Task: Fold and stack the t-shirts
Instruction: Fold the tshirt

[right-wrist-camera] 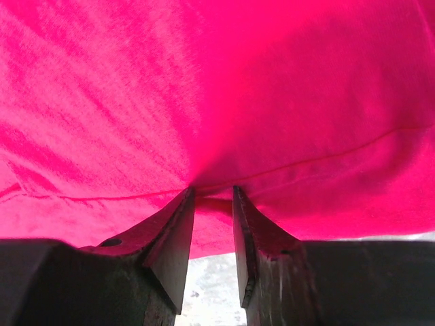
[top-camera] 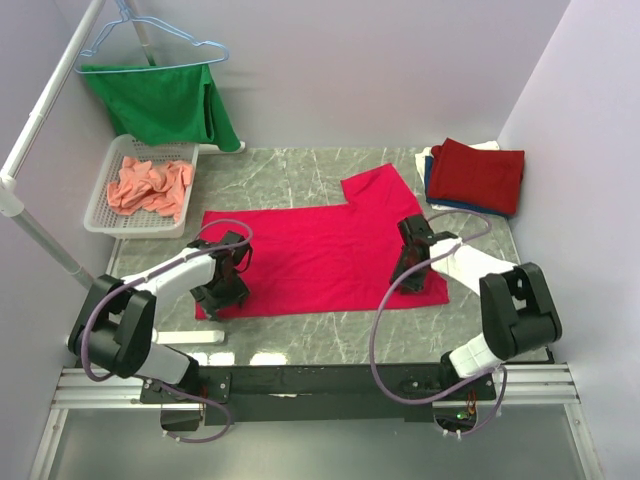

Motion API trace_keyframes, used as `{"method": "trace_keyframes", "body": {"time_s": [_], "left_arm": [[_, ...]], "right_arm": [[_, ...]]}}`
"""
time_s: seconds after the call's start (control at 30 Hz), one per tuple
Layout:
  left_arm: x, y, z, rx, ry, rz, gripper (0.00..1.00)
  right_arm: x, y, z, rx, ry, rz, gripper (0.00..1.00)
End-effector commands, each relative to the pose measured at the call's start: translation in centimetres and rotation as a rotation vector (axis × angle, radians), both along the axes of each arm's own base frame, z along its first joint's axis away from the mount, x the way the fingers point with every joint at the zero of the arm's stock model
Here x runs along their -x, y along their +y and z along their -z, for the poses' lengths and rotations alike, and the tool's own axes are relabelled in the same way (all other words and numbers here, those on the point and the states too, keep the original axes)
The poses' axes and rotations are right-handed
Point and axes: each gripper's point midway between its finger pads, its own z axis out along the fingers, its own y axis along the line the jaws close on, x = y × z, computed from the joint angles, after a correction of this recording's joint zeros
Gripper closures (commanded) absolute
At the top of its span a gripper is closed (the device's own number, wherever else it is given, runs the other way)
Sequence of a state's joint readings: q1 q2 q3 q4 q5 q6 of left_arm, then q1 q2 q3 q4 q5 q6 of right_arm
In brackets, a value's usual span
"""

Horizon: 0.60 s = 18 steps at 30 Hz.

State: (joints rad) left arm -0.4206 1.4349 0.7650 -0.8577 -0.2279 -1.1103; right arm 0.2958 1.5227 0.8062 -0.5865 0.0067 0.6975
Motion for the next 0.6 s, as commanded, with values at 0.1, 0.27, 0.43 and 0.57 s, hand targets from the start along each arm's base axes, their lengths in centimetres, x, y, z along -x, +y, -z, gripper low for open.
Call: {"method": "trace_keyframes", "body": {"time_s": [0.1,0.27,0.43,0.57], "left_arm": [[3.2,1.7,-0.6,-0.076,0.105,-0.025,0.28],[3.3,2.0,-1.3,-0.09,0.097,-0.041,0.28],[1.8,2.3,-2.7,-0.116,0.045,-0.031,0.29],[-2.2,1.5,-6.5,-0.102,-0.107,-0.023,0.3]], "right_arm": [[7.9,-2.2,1.7,0.082,0.227,0.073,0.64],[9.0,-2.5,1.6,0.086,0.221,0.125,0.64],[8.5,-2.3,0.8,0.086,0.168,0.111,0.64],[6.6,-2.4,-1.3,0.113,0.117,0.101,0.65]]}}
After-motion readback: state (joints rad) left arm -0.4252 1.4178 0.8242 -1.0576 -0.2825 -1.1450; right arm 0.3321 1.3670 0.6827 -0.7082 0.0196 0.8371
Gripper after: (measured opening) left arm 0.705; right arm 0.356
